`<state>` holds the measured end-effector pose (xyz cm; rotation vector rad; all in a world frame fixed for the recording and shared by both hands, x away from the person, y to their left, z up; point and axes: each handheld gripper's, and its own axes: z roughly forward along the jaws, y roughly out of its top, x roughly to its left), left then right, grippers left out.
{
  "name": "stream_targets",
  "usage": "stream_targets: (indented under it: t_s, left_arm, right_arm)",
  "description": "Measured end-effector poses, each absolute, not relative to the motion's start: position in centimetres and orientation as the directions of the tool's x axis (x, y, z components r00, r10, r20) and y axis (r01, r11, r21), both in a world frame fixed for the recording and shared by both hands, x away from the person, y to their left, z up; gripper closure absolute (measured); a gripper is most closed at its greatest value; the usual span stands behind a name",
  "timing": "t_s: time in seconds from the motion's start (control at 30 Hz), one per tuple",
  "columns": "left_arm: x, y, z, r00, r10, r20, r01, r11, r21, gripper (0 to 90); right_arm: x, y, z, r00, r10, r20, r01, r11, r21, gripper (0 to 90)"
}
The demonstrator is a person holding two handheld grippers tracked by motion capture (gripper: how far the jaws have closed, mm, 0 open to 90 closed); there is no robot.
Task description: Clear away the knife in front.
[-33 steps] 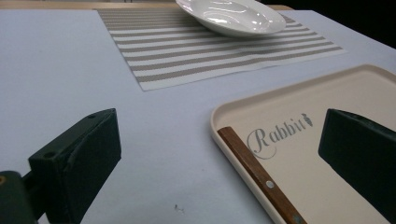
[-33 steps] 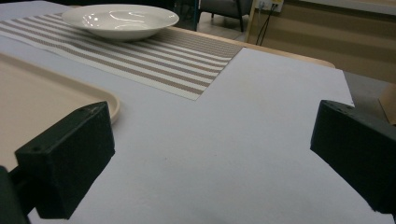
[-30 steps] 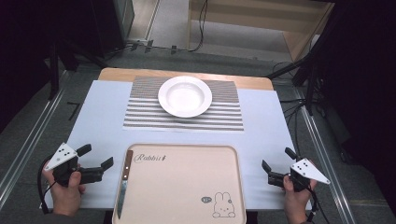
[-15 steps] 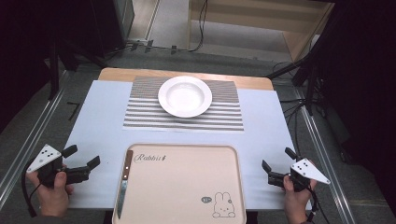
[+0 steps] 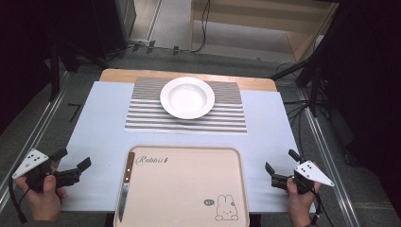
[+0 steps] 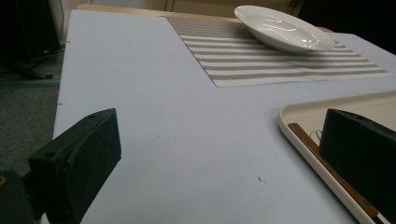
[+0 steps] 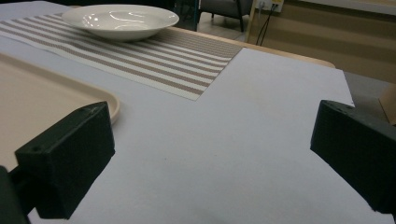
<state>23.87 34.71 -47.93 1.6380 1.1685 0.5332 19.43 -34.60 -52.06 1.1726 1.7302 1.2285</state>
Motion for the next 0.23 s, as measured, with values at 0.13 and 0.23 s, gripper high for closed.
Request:
stream_targets:
  t_s: [0.13, 0.23]
  left_arm:
    - [24.02, 34.09, -48.23, 0.443, 0.875, -0.197, 0.442, -0.022, 0.897, 0.0]
    - [24.01, 34.14, -48.18, 0.442, 0.874, -0.202, 0.442, -0.016, 0.897, 0.0]
  right_arm:
    - [19.42, -34.59, -52.07, -0.342, 0.939, -0.038, 0.274, 0.138, 0.952, 0.0]
    - [19.40, -34.61, -52.07, -0.341, 0.939, -0.036, 0.274, 0.136, 0.952, 0.0]
